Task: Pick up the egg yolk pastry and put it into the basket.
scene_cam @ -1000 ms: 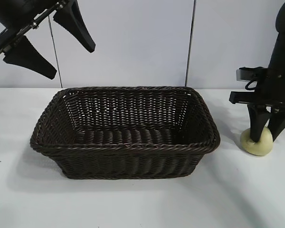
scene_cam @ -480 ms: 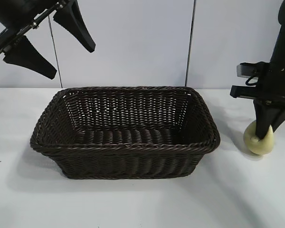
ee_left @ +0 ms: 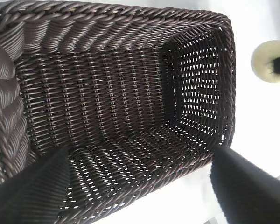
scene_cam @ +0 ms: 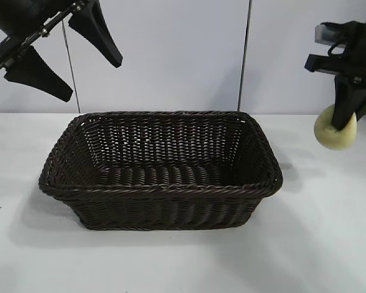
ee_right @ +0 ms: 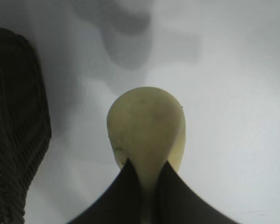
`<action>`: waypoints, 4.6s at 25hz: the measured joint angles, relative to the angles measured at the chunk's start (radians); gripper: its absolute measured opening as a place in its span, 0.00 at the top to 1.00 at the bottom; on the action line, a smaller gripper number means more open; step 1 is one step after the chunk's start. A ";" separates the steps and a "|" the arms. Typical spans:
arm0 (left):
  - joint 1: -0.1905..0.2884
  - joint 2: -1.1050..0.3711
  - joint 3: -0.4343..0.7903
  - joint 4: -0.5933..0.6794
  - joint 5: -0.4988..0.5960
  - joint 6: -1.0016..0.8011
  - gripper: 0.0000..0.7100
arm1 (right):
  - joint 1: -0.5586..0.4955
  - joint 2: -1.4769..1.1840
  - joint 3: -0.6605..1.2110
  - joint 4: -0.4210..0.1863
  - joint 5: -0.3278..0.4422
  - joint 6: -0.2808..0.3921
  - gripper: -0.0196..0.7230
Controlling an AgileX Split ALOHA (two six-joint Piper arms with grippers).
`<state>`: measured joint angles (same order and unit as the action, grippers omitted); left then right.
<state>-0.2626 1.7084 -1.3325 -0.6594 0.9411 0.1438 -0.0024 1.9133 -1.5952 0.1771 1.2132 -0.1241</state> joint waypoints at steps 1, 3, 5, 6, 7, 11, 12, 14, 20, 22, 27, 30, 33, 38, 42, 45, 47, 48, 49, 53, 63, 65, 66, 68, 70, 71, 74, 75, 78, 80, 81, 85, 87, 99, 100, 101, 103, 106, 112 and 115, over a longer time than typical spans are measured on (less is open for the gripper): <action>0.000 0.000 0.000 0.000 0.000 0.000 0.16 | 0.000 -0.010 -0.009 0.005 0.000 0.000 0.94; 0.000 0.000 0.000 0.000 0.000 0.000 0.16 | 0.000 -0.035 -0.031 0.021 0.001 0.000 0.94; 0.000 0.000 0.000 0.000 0.000 0.000 0.16 | 0.000 -0.050 -0.054 0.040 0.004 0.000 0.94; 0.000 0.000 0.000 0.000 0.000 0.000 0.16 | 0.000 -0.053 -0.065 0.050 0.004 0.000 0.94; 0.000 0.000 0.000 0.000 0.000 0.000 0.16 | 0.002 -0.055 -0.073 0.056 0.004 0.000 0.94; 0.000 0.000 0.000 0.000 0.000 0.001 0.16 | 0.040 -0.055 -0.077 0.057 0.008 0.000 0.94; 0.000 0.000 0.000 0.000 0.000 0.001 0.16 | 0.059 -0.055 -0.077 0.058 0.009 0.000 0.94; 0.000 0.000 0.000 0.000 0.000 0.001 0.16 | 0.097 -0.055 -0.077 0.058 0.011 0.000 0.94; 0.000 0.000 0.000 0.000 0.000 0.001 0.16 | 0.235 -0.055 -0.077 0.060 0.016 0.000 0.94; 0.000 0.000 0.000 0.000 0.000 0.001 0.16 | 0.275 -0.055 -0.077 0.062 0.017 0.000 0.94; 0.000 0.000 0.000 0.000 0.000 0.001 0.16 | 0.377 -0.055 -0.077 0.063 -0.013 0.016 0.94; 0.000 0.000 0.000 0.000 0.000 0.001 0.16 | 0.412 -0.050 -0.077 0.065 -0.026 0.023 0.94; 0.000 0.000 0.000 0.000 0.000 0.001 0.16 | 0.434 -0.034 -0.077 0.065 -0.027 0.042 0.94; 0.000 0.000 0.000 0.000 0.000 0.001 0.16 | 0.469 0.020 -0.077 0.065 -0.038 0.046 0.94; 0.000 0.000 0.000 0.000 0.000 0.001 0.16 | 0.479 0.059 -0.077 0.066 -0.062 0.048 0.94; 0.000 0.000 0.000 0.000 0.000 0.001 0.16 | 0.479 0.076 -0.077 0.066 -0.070 0.048 0.94; 0.000 0.000 0.000 0.000 0.000 0.001 0.16 | 0.479 0.081 -0.077 0.066 -0.077 0.048 0.94; 0.000 0.000 0.000 0.000 0.000 0.001 0.16 | 0.479 0.081 -0.077 0.066 -0.080 0.048 0.92; 0.000 0.000 0.000 0.000 0.000 0.001 0.16 | 0.479 0.081 -0.077 0.066 -0.080 0.048 0.91; 0.000 0.000 0.000 0.000 0.000 0.001 0.16 | 0.479 0.081 -0.077 0.066 -0.080 0.048 0.78; 0.000 0.000 0.000 0.000 0.001 0.001 0.16 | 0.479 0.062 -0.079 0.064 -0.079 0.048 0.43; 0.000 0.000 0.000 0.000 0.002 0.001 0.16 | 0.478 0.042 -0.079 0.061 -0.076 0.048 0.43; 0.000 0.000 0.000 0.000 0.004 0.001 0.16 | 0.473 0.030 -0.079 0.059 -0.075 0.048 0.43; 0.000 0.000 0.000 0.000 0.006 0.001 0.16 | 0.454 0.013 -0.079 0.058 -0.063 0.048 0.42; 0.000 0.000 0.000 0.000 0.006 0.001 0.16 | 0.422 -0.004 -0.079 0.056 -0.050 0.045 0.42; 0.000 0.000 0.000 0.000 0.006 0.001 0.16 | 0.407 -0.012 -0.079 0.056 -0.046 0.042 0.42; 0.000 0.000 0.000 0.003 0.006 0.001 0.16 | 0.348 -0.039 -0.079 0.054 -0.016 0.022 0.42; 0.000 0.000 0.000 0.003 0.006 0.001 0.16 | 0.326 -0.047 -0.079 0.054 -0.004 0.017 0.42; 0.000 0.000 0.000 0.003 0.006 0.001 0.16 | 0.261 -0.055 -0.080 0.068 0.006 -0.010 0.42; 0.000 0.000 0.000 0.003 0.006 0.001 0.16 | 0.224 -0.055 -0.080 0.088 0.008 -0.025 0.42; 0.000 0.000 0.000 0.003 0.006 0.001 0.16 | 0.210 -0.056 -0.080 0.102 0.008 -0.031 0.42; 0.000 0.000 0.000 0.003 0.006 0.001 0.16 | 0.165 -0.071 -0.080 0.150 0.011 -0.046 0.42; 0.000 0.000 0.000 0.003 0.006 0.001 0.16 | 0.159 -0.082 -0.080 0.152 0.014 -0.053 0.42; 0.000 0.000 0.000 0.003 0.009 0.001 0.16 | 0.155 -0.095 -0.080 0.145 0.018 -0.056 0.42; 0.000 0.000 0.000 0.003 0.009 0.001 0.16 | 0.155 -0.095 -0.080 0.145 0.018 -0.056 0.42; 0.000 0.000 0.000 0.003 0.009 0.001 0.16 | 0.155 -0.095 -0.080 0.145 0.018 -0.056 0.42; 0.000 0.000 0.000 0.003 0.009 0.001 0.16 | 0.155 -0.095 -0.080 0.145 0.018 -0.056 0.42; 0.000 0.000 0.000 0.003 0.009 0.001 0.16 | 0.155 -0.095 -0.080 0.145 0.018 -0.056 0.42; 0.000 0.000 0.000 0.003 0.009 0.001 0.16 | 0.155 -0.095 -0.080 0.145 0.018 -0.056 0.42; 0.000 0.000 0.000 0.003 0.009 0.001 0.16 | 0.155 -0.095 -0.070 0.145 0.018 -0.056 0.42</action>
<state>-0.2626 1.7084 -1.3325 -0.6563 0.9505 0.1445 0.1525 1.8185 -1.6657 0.3222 1.2311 -0.1799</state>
